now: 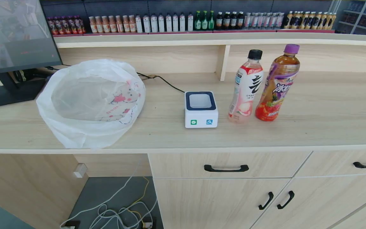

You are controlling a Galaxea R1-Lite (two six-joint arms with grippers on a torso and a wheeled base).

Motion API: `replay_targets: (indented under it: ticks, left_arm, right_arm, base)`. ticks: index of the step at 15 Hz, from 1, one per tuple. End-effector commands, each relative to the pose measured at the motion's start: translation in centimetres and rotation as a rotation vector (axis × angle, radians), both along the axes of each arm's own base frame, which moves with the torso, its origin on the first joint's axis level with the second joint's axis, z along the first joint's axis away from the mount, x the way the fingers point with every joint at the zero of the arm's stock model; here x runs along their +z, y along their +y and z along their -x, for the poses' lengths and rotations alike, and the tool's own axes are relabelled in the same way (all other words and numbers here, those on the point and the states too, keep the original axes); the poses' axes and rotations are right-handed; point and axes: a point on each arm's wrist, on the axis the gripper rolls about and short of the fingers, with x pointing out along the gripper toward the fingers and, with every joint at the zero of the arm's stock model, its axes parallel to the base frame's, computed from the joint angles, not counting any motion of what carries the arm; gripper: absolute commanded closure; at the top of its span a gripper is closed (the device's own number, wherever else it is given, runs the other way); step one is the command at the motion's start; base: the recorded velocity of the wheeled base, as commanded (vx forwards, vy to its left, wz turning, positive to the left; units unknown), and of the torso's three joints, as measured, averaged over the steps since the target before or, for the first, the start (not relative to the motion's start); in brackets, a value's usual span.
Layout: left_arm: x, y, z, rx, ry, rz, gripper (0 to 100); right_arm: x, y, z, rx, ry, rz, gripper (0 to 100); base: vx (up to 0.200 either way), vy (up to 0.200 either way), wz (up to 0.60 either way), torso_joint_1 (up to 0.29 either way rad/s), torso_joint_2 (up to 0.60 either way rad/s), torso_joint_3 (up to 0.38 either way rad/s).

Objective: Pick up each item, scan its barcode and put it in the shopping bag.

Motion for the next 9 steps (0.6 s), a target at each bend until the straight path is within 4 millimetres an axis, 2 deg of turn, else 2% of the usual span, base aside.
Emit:
replay_targets:
  ticks: [1, 9]
  left_arm:
    - [0.0, 0.0, 0.0, 0.0, 0.0, 0.0, 0]
    - [0.0, 0.0, 0.0, 0.002, 0.0, 0.0, 0]
  right_arm:
    - [1.1, 0.1, -2.3, 0.024, 0.073, 0.014, 0]
    - [2.5, 0.6, -6.6, 0.118, 0.093, 0.036, 0]
  base:
    - [0.0, 0.0, 0.0, 0.0, 0.0, 0.0]
    - [0.0, 0.0, 0.0, 0.0, 0.0, 0.0]
